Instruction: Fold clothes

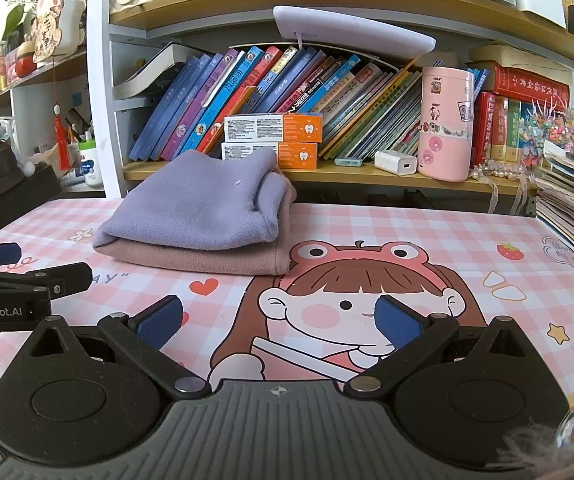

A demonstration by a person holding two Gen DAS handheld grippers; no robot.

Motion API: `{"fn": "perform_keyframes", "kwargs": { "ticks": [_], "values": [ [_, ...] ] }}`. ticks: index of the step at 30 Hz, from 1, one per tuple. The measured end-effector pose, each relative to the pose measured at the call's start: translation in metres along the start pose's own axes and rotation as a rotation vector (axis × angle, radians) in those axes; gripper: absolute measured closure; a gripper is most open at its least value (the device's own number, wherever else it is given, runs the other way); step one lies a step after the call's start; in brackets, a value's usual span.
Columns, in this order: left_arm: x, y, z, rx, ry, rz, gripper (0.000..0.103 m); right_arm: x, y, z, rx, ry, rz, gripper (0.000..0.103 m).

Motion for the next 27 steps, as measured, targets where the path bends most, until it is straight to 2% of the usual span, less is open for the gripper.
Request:
{"fn": "perform_keyframes", "kwargs": {
  "ticks": [21, 27],
  "values": [
    [-0.0002, 0.0013, -0.0017, 0.001, -0.010, -0.009, 0.000, 0.0007, -0.0003, 0.0006, -0.001, 0.005, 0.002, 0.000],
    [-0.0005, 0.0018, 0.0024, 0.009, 0.015, -0.012, 0.000, 0.0014, -0.0004, 0.0012, -0.001, 0.005, 0.002, 0.000]
  ]
}}
Point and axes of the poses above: each gripper's, at about its wrist camera, not at the fingertips, and y roughly against the way its jaws point, z to its left, x to its underside, the point moved 3 cm from there along -y, roughly the way its jaws point, and after that the axes turned 4 degrees about -x, right-handed, at the moved point
